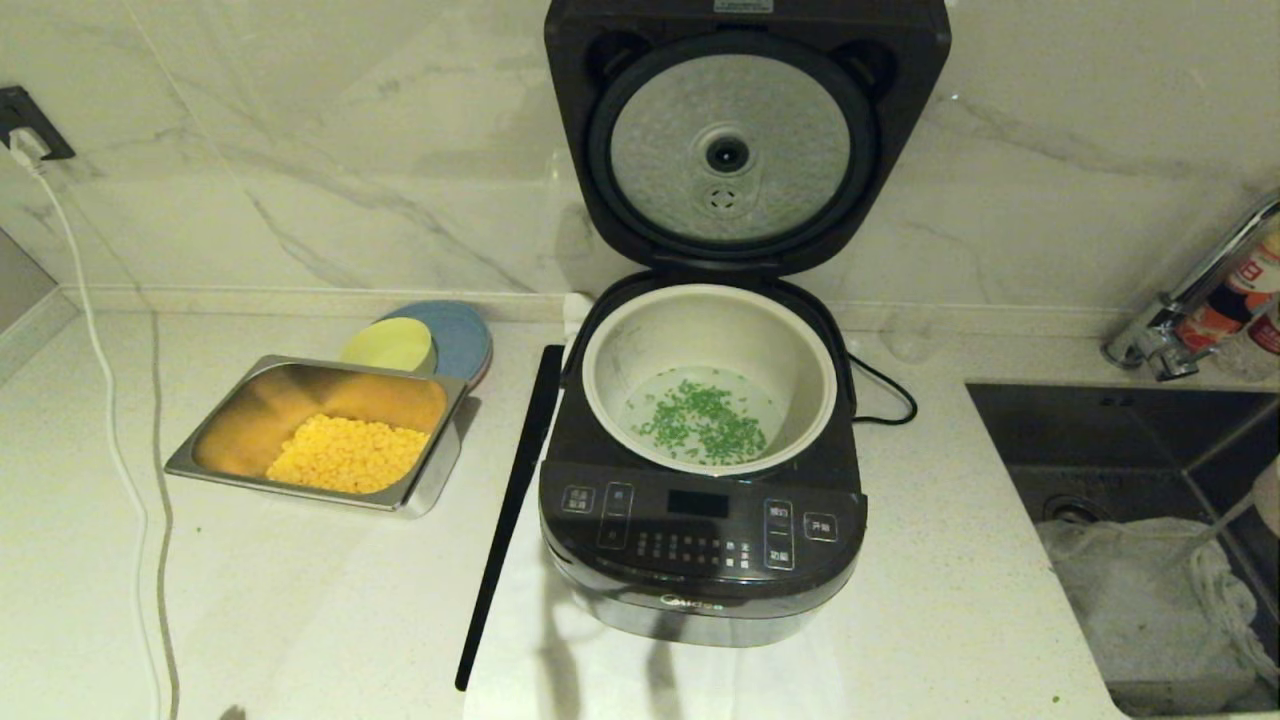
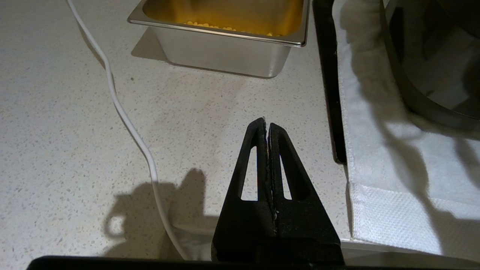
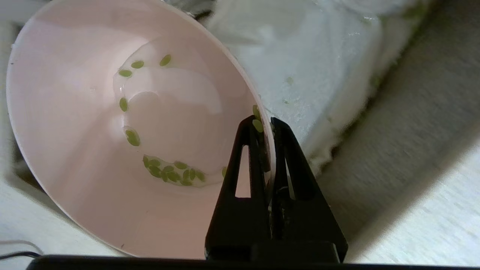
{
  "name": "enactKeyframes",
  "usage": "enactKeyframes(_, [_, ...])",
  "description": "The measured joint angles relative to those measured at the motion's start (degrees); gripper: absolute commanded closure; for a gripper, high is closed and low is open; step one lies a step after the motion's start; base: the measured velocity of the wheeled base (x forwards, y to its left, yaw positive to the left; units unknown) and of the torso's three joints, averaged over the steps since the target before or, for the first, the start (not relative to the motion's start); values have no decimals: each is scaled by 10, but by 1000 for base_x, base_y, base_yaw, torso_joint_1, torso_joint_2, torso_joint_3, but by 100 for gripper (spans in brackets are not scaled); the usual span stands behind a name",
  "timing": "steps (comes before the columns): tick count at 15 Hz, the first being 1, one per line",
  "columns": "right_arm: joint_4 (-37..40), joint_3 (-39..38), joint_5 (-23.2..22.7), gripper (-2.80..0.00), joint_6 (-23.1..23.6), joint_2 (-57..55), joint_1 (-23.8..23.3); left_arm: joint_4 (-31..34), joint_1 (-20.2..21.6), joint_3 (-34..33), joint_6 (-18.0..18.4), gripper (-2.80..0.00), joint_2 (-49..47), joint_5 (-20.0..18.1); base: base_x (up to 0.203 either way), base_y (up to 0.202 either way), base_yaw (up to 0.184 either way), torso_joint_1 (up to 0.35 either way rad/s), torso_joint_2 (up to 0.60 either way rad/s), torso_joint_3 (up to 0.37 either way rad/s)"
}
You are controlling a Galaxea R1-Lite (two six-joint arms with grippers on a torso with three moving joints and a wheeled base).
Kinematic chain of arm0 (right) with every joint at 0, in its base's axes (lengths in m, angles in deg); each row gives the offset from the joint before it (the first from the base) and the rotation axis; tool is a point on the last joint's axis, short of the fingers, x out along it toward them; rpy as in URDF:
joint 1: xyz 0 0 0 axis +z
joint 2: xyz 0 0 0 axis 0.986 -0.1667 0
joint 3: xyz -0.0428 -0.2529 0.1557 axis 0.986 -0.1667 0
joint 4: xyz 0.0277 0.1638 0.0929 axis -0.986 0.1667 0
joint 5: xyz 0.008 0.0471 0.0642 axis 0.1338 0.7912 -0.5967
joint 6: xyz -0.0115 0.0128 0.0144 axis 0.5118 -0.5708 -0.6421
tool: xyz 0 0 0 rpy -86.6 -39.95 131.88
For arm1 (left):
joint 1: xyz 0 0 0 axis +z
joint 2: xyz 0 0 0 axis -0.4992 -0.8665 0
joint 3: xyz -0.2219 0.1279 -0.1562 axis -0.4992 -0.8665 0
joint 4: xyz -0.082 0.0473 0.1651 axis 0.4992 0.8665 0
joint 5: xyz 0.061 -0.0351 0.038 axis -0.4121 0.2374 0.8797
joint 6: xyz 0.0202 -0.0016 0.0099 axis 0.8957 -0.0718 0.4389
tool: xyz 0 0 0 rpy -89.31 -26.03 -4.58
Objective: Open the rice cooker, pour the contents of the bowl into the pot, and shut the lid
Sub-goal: Fill a bowl with water from the tap
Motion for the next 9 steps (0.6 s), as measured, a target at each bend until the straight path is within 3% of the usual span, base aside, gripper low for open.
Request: enactKeyframes(9, [2,92,3,0,-9,-64,9,0,0,0,0,0,0,0,0,0,0,0,0,0])
